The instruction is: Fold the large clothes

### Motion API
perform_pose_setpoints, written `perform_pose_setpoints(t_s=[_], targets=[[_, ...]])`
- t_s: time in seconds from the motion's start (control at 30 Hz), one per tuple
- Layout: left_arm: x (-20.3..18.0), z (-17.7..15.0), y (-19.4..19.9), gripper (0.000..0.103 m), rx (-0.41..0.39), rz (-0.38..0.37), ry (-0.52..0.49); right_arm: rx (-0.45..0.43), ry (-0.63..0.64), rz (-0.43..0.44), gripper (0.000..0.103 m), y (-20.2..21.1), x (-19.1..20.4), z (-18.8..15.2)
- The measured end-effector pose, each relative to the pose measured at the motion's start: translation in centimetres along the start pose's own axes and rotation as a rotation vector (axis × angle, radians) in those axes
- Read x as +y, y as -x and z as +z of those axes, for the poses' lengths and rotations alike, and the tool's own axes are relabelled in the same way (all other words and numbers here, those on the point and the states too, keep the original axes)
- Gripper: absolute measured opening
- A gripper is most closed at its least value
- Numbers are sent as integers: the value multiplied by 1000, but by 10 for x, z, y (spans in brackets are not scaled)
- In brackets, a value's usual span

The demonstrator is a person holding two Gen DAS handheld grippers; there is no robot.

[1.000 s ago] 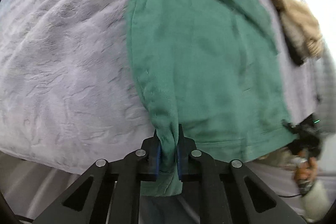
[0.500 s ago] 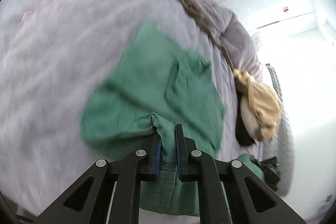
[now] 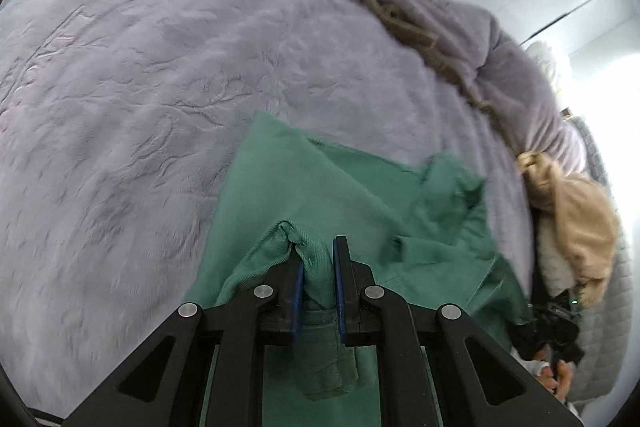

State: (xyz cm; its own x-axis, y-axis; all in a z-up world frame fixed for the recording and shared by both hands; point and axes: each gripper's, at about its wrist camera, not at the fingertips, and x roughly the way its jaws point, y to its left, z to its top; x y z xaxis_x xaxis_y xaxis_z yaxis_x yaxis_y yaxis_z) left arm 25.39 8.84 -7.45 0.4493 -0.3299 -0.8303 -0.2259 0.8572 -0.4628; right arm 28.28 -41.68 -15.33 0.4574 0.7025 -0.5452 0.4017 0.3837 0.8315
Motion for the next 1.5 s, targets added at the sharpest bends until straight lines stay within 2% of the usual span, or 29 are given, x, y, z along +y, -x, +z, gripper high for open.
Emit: perform_pose_setpoints(t_s=[0.03, 0.1, 0.13, 0.17, 0.2, 0.23, 0.3, 0.37, 0.4, 0.53, 0.6, 0.67, 0.7, 0.73, 0.77, 0.8, 0.83, 0.93, 0.97, 1.07, 1.17, 1.2, 1.27, 1.37, 1.43, 1.5], targets=[[2, 2, -7, 14, 7, 17, -14, -10, 1, 3, 12, -1, -1, 0], [7, 3, -14, 25, 24, 13, -20, -30, 33, -7, 21, 1, 4, -3], [10, 3, -13, 34, 25, -14, -16, -42, 58, -18, 33, 5, 10, -6], [12, 2, -9, 41, 17, -26, -15, -57, 83, -34, 51, 10, 17, -9], [13, 3, -2, 55, 4, -40, -14, -85, 124, -56, 59, 18, 28, -11], [13, 3, 5, 65, -12, -37, -13, -112, 163, -71, 68, 26, 38, -11], [12, 6, 26, 79, -75, 22, -18, -183, 251, -134, 68, 48, 59, -11], [9, 11, 45, 79, -124, 33, -50, -254, 324, -213, 68, 65, 74, -10], [7, 13, 52, 79, -137, 34, -67, -280, 365, -280, 68, 71, 79, -10], [-9, 10, 49, 79, -137, 108, -203, -258, 463, -494, 68, 60, 78, -6], [-18, 4, 33, 79, -114, 147, -265, -246, 479, -549, 68, 57, 69, -6], [-26, 0, 14, 79, -86, 149, -297, -250, 501, -638, 68, 47, 60, -1], [-28, 1, 5, 79, -76, 149, -302, -250, 499, -655, 67, 43, 55, 3], [-30, 3, -4, 79, -71, 157, -304, -243, 489, -662, 56, 39, 51, 6], [-31, 5, -13, 79, -72, 172, -300, -217, 480, -653, 16, 35, 46, 10], [-32, 8, -22, 79, -69, 180, -298, -188, 479, -647, 5, 29, 46, 10], [-33, 12, -31, 79, -59, 195, -292, -187, 496, -673, 5, 27, 50, 8], [-34, 15, -47, 79, -66, 286, -298, -269, 662, -709, 5, 34, 78, -7], [-34, 14, -49, 79, -73, 299, -303, -265, 692, -722, 5, 33, 79, -3], [-31, 10, -54, 79, -79, 321, -324, -213, 676, -753, 6, 23, 59, 14], [-26, 8, -59, 82, -79, 330, -333, -189, 705, -787, 9, 6, 40, 16], [-24, 8, -59, 83, -81, 330, -327, -210, 700, -786, 12, 8, 40, 13], [-21, 9, -56, 83, -81, 335, -312, -232, 642, -791, 28, 20, 42, 11], [-15, 9, -39, 83, -90, 364, -299, -258, 558, -756, 28, 45, 46, -2], [-13, 3, -19, 82, -104, 369, -298, -295, 543, -697, 28, 67, 53, -25], [-13, -6, 1, 82, -111, 346, -319, -277, 556, -621, 28, 79, 61, -55]])
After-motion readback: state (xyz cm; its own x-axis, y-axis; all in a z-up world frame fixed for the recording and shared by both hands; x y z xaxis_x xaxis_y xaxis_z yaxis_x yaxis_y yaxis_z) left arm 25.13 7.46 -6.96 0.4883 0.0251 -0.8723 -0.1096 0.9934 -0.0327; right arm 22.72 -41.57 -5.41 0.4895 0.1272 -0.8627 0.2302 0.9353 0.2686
